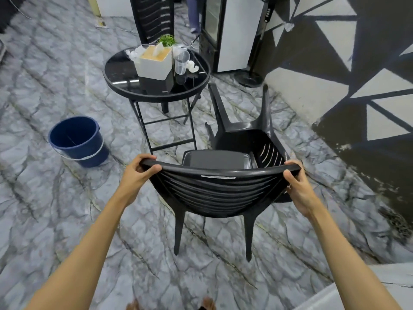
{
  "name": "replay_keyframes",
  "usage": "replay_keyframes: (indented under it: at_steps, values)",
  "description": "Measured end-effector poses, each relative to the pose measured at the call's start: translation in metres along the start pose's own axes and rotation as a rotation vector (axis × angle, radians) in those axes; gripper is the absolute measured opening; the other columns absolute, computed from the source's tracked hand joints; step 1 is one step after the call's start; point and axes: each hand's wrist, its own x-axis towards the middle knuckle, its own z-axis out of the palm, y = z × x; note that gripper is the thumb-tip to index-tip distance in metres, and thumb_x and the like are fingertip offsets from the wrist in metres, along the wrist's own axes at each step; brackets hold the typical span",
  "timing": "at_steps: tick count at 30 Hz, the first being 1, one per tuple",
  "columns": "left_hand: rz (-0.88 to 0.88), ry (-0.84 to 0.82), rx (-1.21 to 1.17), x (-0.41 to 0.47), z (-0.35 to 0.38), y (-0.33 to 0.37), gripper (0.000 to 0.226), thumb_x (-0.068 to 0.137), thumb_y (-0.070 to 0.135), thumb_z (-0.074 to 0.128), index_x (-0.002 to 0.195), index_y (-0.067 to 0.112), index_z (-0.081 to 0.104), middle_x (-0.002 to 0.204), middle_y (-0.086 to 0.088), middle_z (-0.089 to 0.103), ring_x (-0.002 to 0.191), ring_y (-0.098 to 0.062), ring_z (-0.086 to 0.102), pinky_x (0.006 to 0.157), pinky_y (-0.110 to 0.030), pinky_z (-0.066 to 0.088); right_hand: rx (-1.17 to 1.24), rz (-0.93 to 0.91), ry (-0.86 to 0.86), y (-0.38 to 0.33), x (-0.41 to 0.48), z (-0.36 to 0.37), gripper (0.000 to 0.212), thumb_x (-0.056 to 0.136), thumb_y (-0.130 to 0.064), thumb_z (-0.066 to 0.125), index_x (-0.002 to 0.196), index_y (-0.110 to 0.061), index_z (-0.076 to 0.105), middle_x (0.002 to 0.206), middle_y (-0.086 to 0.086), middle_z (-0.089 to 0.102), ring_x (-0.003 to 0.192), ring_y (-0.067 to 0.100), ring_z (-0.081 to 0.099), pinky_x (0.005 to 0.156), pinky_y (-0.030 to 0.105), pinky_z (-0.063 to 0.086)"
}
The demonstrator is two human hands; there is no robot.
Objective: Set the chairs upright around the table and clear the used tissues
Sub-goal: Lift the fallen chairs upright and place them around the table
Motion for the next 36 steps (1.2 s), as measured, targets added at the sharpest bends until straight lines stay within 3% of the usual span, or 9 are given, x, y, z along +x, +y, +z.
replay_keyframes:
  at_steps: [7,11,15,20,23,26,28,31,36]
  values:
    - [-0.008,-0.109,0.08,0.015,0.013,0.012,0.02,0.073,0.03,0.07,0.089,0.03,0.059,0.093,0.002,0.055,0.075,-0.011,0.05,0.06,-0.007,0.043,0.059,-0.001,0.112,0.021,-0.014,-0.011,0.085,0.034,-0.067,0.085,0.1,-0.028,0.047,0.084,-0.007,0.049,0.065,-0.004,0.055,0.056,0.012,0.047]
    - [-0.004,-0.168,0.066,0.012,0.009,0.011,0.023,0.067,0.036,0.079,0.084,0.039,0.063,0.102,0.006,0.06,0.087,-0.014,0.054,0.074,-0.018,0.046,0.108,-0.004,0.133,0.037,-0.026,-0.011,0.084,0.037,-0.064,0.086,0.101,-0.025,0.047,0.086,-0.005,0.048,0.073,0.0,0.052,0.067,0.017,0.042]
    - [-0.01,-0.196,0.078,0.0,0.007,0.007,0.033,0.054,0.054,0.079,0.081,0.042,0.064,0.107,0.002,0.059,0.089,-0.015,0.054,0.074,-0.018,0.049,0.153,0.015,0.139,0.052,-0.043,-0.013,0.079,0.037,-0.06,0.088,0.099,-0.028,0.05,0.088,-0.007,0.053,0.077,0.002,0.054,0.068,0.014,0.044]
    - [-0.033,-0.213,0.117,-0.018,0.008,-0.001,0.061,0.044,0.066,0.078,0.09,0.03,0.06,0.108,0.01,0.06,0.087,-0.002,0.06,0.074,-0.014,0.05,0.189,0.042,0.112,0.068,-0.059,-0.023,0.035,0.072,-0.015,0.074,0.098,-0.026,0.052,0.09,-0.008,0.058,0.075,-0.002,0.059,0.076,0.022,0.041]
    - [-0.041,-0.216,0.123,-0.031,0.012,-0.006,0.027,0.073,0.028,0.076,0.091,0.026,0.057,0.113,0.012,0.058,0.087,0.012,0.061,0.076,-0.013,0.05,0.199,0.081,0.091,0.071,-0.067,-0.028,0.063,0.045,-0.038,0.091,0.096,-0.027,0.056,0.088,-0.013,0.062,0.076,0.0,0.059,0.072,0.016,0.047]
    - [-0.045,-0.217,0.163,-0.038,0.014,-0.015,0.022,0.08,0.012,0.066,0.094,0.026,0.056,0.114,0.012,0.057,0.095,0.002,0.059,0.078,-0.014,0.051,0.201,0.088,0.088,0.073,-0.072,-0.033,0.081,0.031,-0.055,0.091,0.097,-0.025,0.055,0.101,-0.004,0.052,0.088,0.007,0.054,0.077,0.018,0.044]
    - [-0.059,-0.231,0.154,-0.04,0.015,-0.012,0.023,0.075,0.025,0.071,0.094,0.028,0.057,0.113,0.013,0.058,0.099,-0.007,0.057,0.079,-0.014,0.051,0.197,0.091,0.077,0.071,-0.073,-0.033,0.08,0.031,-0.055,0.091,0.096,-0.025,0.055,0.106,0.0,0.048,0.092,0.011,0.05,0.078,0.018,0.043]
    - [-0.086,-0.241,0.171,-0.038,0.015,-0.006,0.054,0.05,0.058,0.08,0.092,0.032,0.059,0.109,0.013,0.06,0.095,-0.004,0.06,0.084,-0.018,0.051,0.205,0.095,0.083,0.068,-0.068,-0.034,0.083,0.029,-0.053,0.091,0.097,-0.022,0.053,0.101,0.0,0.051,0.089,0.01,0.053,0.076,0.016,0.045]
    - [-0.193,-0.361,0.337,-0.033,0.016,0.007,0.08,0.036,0.075,0.075,0.1,0.031,0.059,0.119,0.002,0.056,0.106,-0.017,0.054,0.099,-0.036,0.042,0.215,0.11,0.061,0.063,-0.063,-0.047,0.084,0.025,-0.052,0.093,0.094,-0.023,0.054,0.092,-0.011,0.063,0.078,-0.001,0.064,0.071,0.012,0.05]
